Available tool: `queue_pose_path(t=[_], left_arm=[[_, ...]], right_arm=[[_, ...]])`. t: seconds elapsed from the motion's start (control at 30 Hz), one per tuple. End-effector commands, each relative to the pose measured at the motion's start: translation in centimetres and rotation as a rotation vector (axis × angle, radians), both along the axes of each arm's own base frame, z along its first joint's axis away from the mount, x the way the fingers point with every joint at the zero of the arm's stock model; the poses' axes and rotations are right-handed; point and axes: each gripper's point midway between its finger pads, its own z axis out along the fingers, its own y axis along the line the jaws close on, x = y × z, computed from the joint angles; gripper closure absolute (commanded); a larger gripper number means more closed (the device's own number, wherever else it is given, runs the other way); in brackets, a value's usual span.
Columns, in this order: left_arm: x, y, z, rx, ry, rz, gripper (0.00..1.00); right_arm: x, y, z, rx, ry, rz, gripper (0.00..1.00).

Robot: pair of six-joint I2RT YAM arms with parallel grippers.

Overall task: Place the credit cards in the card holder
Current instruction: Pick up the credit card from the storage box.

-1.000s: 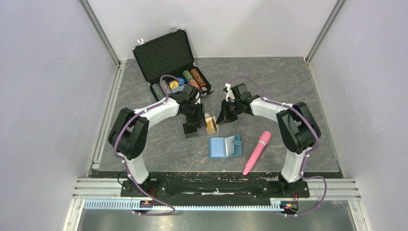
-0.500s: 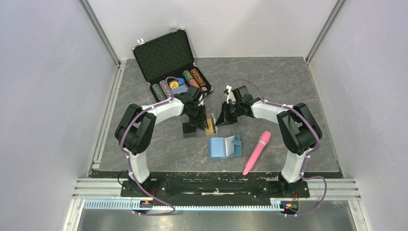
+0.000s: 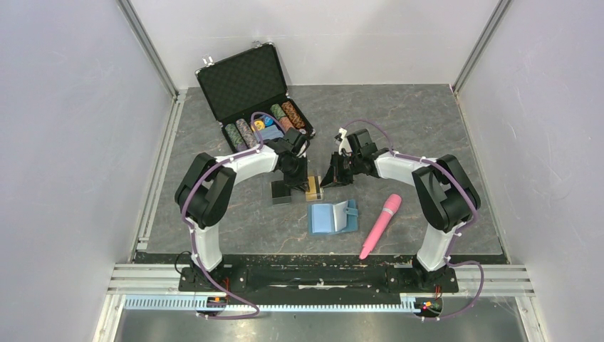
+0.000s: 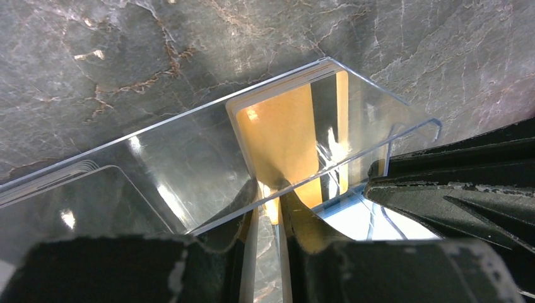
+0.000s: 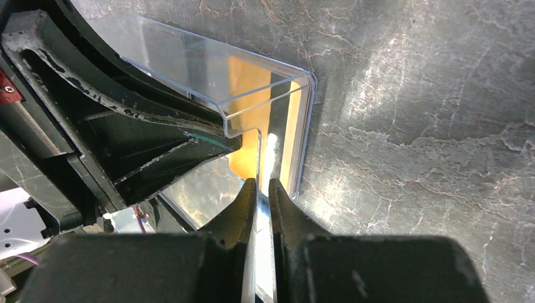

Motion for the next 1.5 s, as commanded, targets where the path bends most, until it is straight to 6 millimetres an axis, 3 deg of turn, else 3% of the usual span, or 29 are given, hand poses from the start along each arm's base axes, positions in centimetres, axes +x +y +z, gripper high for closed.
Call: queue_pose_path(t=[0.0, 0.17, 0.47, 1.03, 1.27, 1.47], left_arm=[[2.0, -0.6, 1.4, -0.013, -0.079, 0.037, 0.79], [2.0, -1.0, 2.9, -0.050, -0.094, 0.038, 0.87], [1.8, -1.5, 3.6, -0.072, -0.090, 0.039, 0.94], [2.2, -2.8, 6.9, -0.137, -0.145, 0.027, 0.94], [1.2, -1.4, 4.3, -0.026, -0.080, -0.028, 0.82], [0.5, 0.9, 2.0, 0.109, -0.052, -0.045, 0.79]], right_arm=[[-0.9, 1.1, 2.4, 0.084, -0.008, 0.044, 0.99], [-1.0, 1.1, 2.2, 0.082, -0.006, 0.046, 0.99], [-1.3, 1.0, 2.1, 0.081, -0.002, 0.050, 1.00], [-1.4, 0.9, 1.8, 0.076, 0.002, 0.053, 1.00], [-1.4, 0.9, 1.7, 0.077, 0.002, 0.057, 1.00], [-1.5, 0.9, 1.7, 0.076, 0.002, 0.058, 1.00]])
